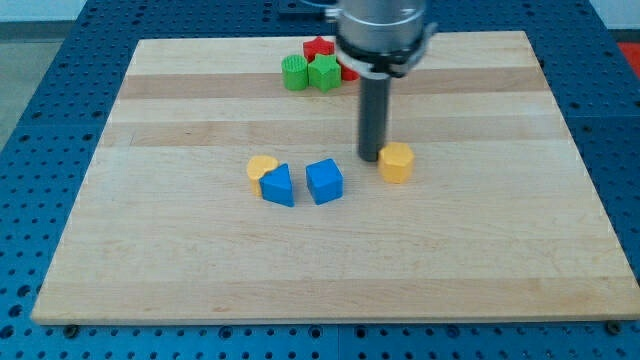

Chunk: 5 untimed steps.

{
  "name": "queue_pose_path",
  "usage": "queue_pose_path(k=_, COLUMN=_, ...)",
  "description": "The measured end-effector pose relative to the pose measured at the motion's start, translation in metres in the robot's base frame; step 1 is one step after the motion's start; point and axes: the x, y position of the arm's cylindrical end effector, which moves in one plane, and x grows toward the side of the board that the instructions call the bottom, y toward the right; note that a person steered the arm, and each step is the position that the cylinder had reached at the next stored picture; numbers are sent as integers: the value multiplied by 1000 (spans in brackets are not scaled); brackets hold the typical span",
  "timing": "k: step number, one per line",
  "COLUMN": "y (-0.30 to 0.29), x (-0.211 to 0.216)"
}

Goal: Slide the yellow hexagon to center right of the board

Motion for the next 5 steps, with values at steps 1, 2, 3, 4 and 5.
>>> queue_pose_path(k=1, y=47, x=0)
queue_pose_path(k=2, y=57, x=1)
queue_pose_path(k=3, y=36, x=1)
queue_pose_path(k=4, y=6, x=0)
queue_pose_path(k=5, y=-26, x=1)
